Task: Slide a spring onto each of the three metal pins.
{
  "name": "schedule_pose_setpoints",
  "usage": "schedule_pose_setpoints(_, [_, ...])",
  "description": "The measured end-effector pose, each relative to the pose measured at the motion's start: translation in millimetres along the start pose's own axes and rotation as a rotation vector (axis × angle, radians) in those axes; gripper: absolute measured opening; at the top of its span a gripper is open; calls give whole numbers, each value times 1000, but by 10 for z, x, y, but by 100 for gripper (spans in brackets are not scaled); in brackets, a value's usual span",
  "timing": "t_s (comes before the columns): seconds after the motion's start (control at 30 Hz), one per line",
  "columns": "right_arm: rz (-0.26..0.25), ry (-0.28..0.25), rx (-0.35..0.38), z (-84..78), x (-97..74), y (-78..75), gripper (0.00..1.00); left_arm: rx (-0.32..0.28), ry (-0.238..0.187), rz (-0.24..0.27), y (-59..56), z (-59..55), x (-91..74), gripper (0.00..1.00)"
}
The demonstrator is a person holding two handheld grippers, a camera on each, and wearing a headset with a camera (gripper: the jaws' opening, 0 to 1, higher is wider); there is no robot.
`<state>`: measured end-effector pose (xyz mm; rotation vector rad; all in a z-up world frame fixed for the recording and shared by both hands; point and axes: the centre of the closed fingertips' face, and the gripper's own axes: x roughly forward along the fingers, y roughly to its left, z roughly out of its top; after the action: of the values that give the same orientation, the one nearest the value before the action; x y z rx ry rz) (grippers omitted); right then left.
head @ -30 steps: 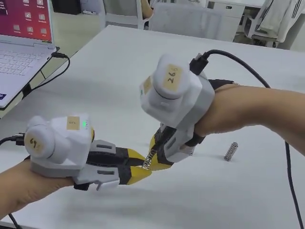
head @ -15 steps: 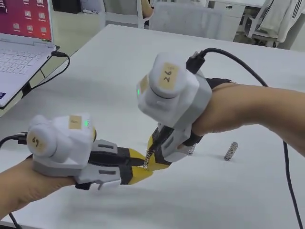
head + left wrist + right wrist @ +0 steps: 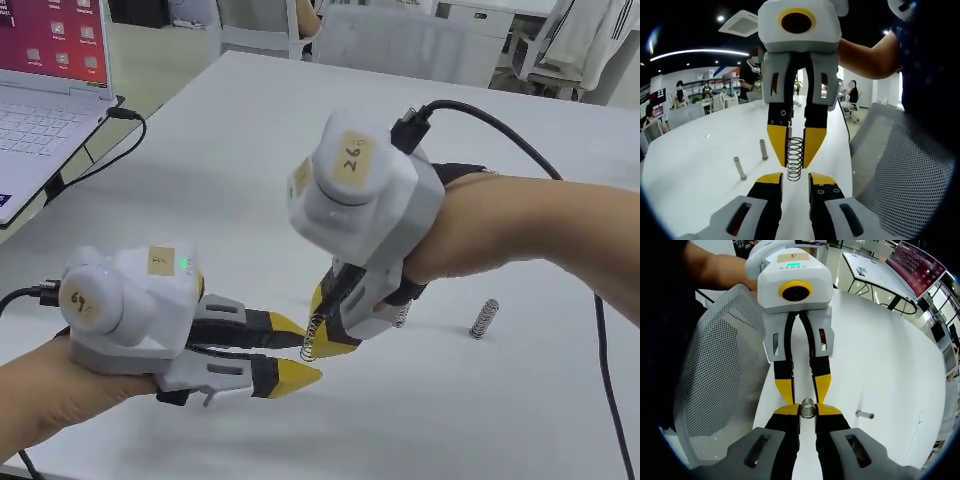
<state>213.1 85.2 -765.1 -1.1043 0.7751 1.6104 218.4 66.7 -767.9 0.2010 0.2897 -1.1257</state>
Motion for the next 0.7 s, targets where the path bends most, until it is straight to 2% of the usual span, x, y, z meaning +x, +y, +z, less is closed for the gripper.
schedule_pose_setpoints(0.1, [0,7,4,-22,1,-5,8,-6,-1,7,22,-6,-18,15])
schedule_pose_setpoints(0.7, [-22,28,38,-163,-44,-93,8,-31,12,65,114,-72,-51,44])
